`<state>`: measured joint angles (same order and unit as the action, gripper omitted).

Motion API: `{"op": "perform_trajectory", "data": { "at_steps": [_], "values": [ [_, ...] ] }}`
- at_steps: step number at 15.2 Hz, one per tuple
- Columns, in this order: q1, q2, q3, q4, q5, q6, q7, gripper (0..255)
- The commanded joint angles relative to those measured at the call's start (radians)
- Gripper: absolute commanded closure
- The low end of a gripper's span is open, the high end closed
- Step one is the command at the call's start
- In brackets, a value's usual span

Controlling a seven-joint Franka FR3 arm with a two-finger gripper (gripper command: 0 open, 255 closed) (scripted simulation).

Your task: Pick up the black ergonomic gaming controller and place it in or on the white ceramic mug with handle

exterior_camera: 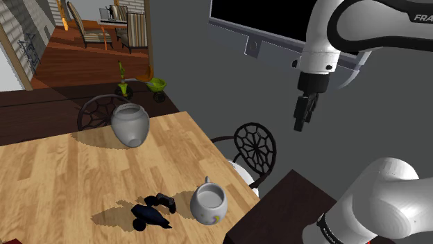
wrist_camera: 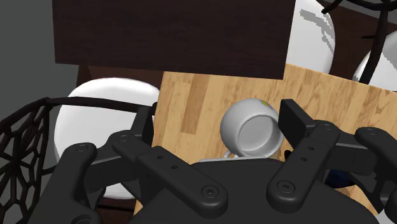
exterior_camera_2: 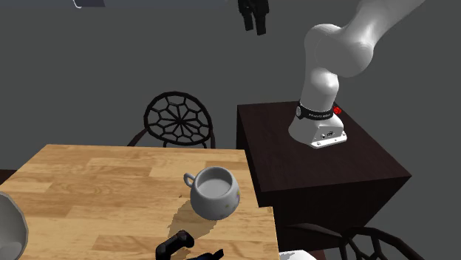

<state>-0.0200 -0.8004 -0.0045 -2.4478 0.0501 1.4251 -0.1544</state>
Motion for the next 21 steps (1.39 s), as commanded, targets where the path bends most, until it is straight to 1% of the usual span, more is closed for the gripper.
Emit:
{"op": "perform_trajectory", "data": {
  "at_steps": [1,6,11,16,21],
  "values": [
    [0.000,0.000,0.000,0.000,0.000,0.000,0.000,0],
    [0.038,0.081,0.056,-0.074,0.047,0.178,0.022,0],
    [0.075,0.201,0.114,-0.113,0.088,0.361,0.042,0],
    [0.108,0.354,0.172,-0.116,0.116,0.542,0.062,0],
    [0.134,0.532,0.228,-0.083,0.121,0.711,0.090,0]
  ]
}}
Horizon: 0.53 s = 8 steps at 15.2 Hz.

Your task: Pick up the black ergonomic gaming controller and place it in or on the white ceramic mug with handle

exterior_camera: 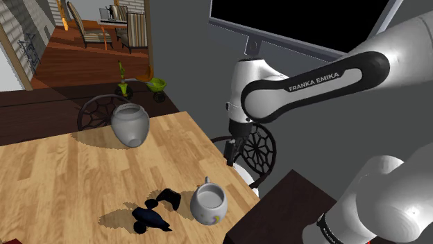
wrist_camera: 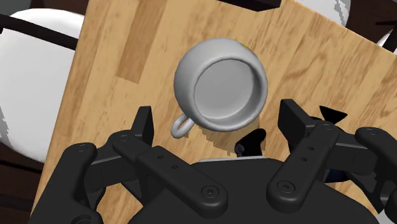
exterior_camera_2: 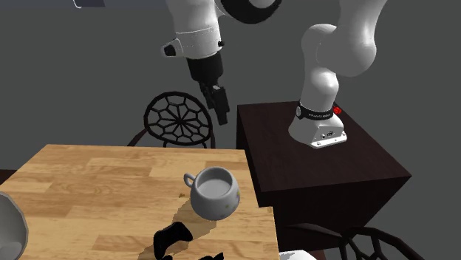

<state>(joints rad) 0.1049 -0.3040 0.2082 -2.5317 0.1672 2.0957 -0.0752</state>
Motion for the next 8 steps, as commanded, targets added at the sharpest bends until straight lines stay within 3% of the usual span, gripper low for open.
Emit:
{"op": "perform_trajectory", "data": {
  "at_steps": [1,8],
  "values": [
    [0.013,0.073,0.026,0.012,0.001,0.072,0.018,0],
    [0.044,0.346,0.083,0.124,-0.067,0.263,0.091,0]
  ]
}}
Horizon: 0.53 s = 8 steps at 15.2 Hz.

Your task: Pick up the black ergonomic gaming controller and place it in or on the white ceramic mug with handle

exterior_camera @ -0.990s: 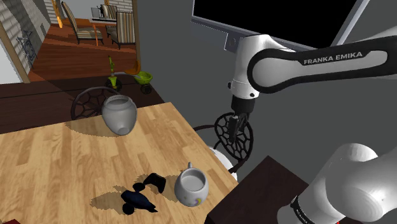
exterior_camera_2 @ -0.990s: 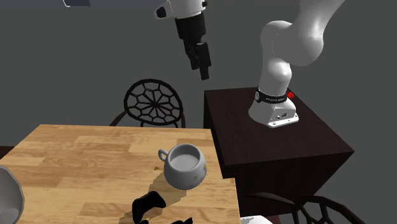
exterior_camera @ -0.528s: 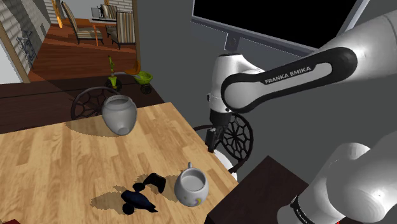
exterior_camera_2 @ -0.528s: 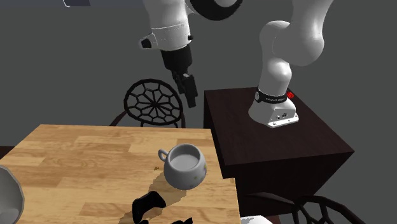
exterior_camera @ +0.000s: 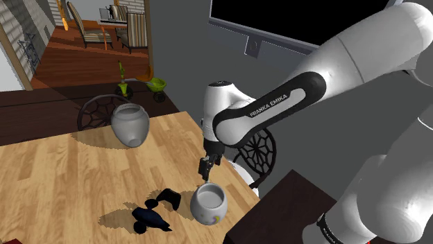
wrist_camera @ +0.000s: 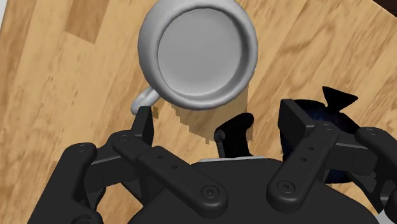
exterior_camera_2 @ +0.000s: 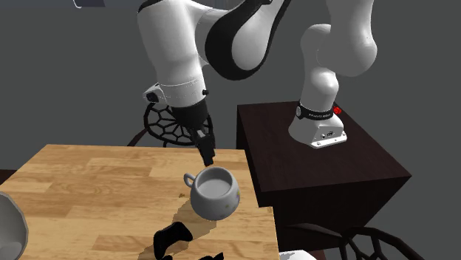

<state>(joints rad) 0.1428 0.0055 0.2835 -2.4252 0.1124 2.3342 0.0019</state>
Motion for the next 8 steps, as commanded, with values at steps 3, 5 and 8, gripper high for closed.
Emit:
{"op": "perform_trajectory", "data": {
  "at_steps": [3,5,8],
  "values": [
    [0.029,0.155,0.016,0.084,-0.064,0.086,0.056,0],
    [0.049,0.234,0.015,0.134,-0.102,0.119,0.084,0],
    [0.086,0.349,0.005,0.219,-0.157,0.158,0.125,0]
  ]
}}
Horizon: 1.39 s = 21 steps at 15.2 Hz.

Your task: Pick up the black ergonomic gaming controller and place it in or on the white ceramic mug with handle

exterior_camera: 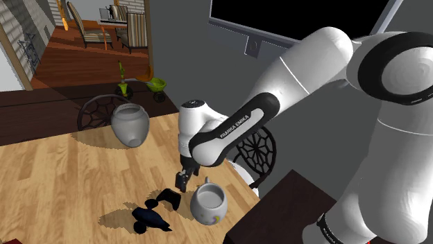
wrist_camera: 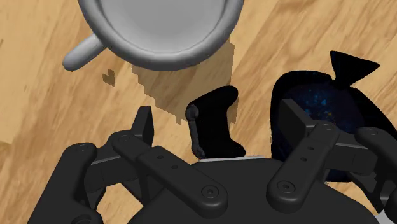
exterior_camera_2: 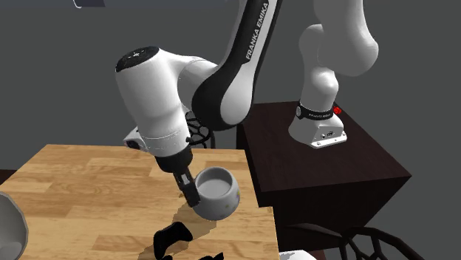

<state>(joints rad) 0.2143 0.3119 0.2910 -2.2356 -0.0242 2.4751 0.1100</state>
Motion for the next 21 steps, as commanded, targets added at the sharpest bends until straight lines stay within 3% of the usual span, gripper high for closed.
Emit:
{"op": "perform_trajectory", "data": {
  "at_steps": [1,8,21],
  "values": [
    [0.029,0.081,-0.008,0.060,-0.037,0.027,0.028,0],
    [0.129,0.328,-0.049,0.294,-0.125,0.059,0.083,0],
    [0.150,0.414,-0.071,0.318,-0.144,0.122,0.096,0]
  ]
}}
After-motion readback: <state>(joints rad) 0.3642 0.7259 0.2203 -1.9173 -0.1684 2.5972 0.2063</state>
